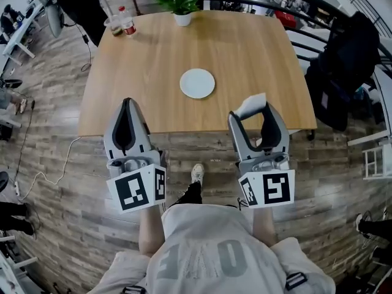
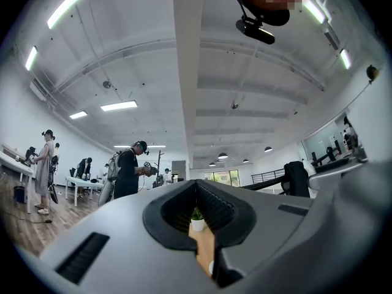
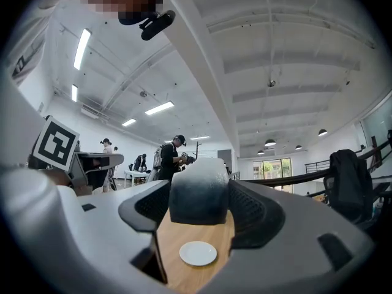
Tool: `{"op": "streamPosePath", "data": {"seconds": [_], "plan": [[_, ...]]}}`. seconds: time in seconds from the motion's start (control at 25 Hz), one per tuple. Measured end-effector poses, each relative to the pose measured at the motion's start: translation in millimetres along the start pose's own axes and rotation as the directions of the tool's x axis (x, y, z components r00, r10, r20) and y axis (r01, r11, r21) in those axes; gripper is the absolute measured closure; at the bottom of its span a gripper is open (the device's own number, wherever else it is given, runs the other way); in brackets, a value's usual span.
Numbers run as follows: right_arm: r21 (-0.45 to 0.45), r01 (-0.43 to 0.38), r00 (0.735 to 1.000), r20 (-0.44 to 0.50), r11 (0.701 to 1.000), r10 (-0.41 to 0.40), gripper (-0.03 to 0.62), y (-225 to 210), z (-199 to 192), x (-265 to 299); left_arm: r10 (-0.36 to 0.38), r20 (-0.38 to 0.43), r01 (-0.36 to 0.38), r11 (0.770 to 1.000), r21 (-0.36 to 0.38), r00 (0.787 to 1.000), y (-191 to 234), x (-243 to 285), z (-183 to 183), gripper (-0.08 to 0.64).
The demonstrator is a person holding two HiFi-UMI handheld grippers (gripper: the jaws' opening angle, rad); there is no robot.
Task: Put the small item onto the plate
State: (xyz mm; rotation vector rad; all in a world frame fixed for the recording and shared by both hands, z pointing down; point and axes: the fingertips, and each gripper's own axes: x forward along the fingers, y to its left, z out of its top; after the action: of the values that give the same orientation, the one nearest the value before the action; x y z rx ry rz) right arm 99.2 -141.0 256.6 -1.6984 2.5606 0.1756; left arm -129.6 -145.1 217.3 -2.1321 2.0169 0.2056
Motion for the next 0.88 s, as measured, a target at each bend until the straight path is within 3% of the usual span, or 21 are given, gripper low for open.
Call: {"op": "streamPosePath", "data": {"seconds": [0.36, 0.6, 0.88], "plan": [[-0.031, 0.014, 1.000, 0.000, 0.999, -0.014, 0.283, -10.2, -1.9, 94.3, -0.024, 0.018, 0.024, 1.000, -0.018, 1.000, 28.8, 92.2, -17.4, 0.551], [-0.023, 0.028, 0.999, -0.026, 0.999, -0.028, 0.284, -35.4, -10.2, 115.0, -0.056, -0.028, 0.056, 0.998, -0.016, 0.998, 9.0, 123.2, -37.1, 0.551], [-0.017, -0.009, 0.999, -0.042, 1.000, 0.008, 0.284, -46.0, -15.9, 128.6, -0.046, -0.021, 0.046, 0.999, 0.000, 0.999, -2.4, 140.8, -35.3, 0.551]]}}
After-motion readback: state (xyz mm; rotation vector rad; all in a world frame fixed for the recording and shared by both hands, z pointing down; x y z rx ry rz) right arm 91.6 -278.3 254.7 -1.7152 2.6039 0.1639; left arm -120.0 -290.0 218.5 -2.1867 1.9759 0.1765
